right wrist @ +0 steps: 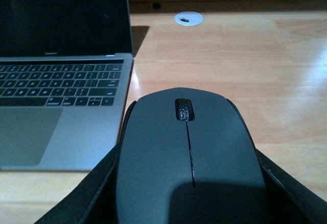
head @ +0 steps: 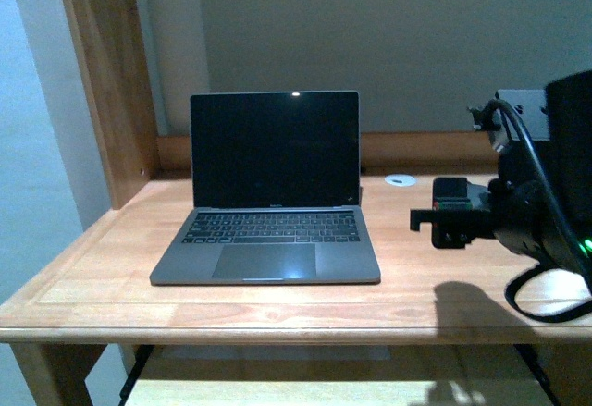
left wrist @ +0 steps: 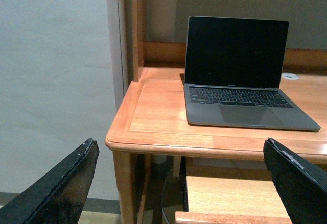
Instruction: Place mouse
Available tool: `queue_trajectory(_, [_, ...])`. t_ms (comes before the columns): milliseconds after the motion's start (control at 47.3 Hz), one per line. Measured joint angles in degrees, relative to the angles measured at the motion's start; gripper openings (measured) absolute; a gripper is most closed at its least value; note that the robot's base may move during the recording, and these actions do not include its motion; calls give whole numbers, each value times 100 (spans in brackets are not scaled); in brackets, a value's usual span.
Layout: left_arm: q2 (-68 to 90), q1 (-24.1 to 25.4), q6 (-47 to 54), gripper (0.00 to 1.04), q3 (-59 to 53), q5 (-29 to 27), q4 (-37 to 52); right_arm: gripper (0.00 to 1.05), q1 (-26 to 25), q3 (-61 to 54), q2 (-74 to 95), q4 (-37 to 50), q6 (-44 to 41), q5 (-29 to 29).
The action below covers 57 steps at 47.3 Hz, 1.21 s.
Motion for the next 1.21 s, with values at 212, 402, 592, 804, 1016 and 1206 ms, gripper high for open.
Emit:
queue_trajectory(212, [0,-2,0,98,0,0,0,63,-337,1314,1185,-675,74,68])
queue_trajectory(402, [0,-2,0,98,0,0,-7,63,-562,2022,1746,-1029,157,81])
queue_trajectory(592, [0,-2,2,98,0,0,-7,63,-730,2566,2229,-1268,201,81])
queue_trajectory(804, [0,-2,0,98,0,0,-7,63,-789,3008,2747,-1613,258,83])
queue_trajectory(1016, [0,-2,0,98,0,0,-7,63,-754,3235,3005,-1808,251,179])
queue_trajectory(1206, [0,-2,0,98,0,0,-7,70,-732,3416,3069,-1926,254,205])
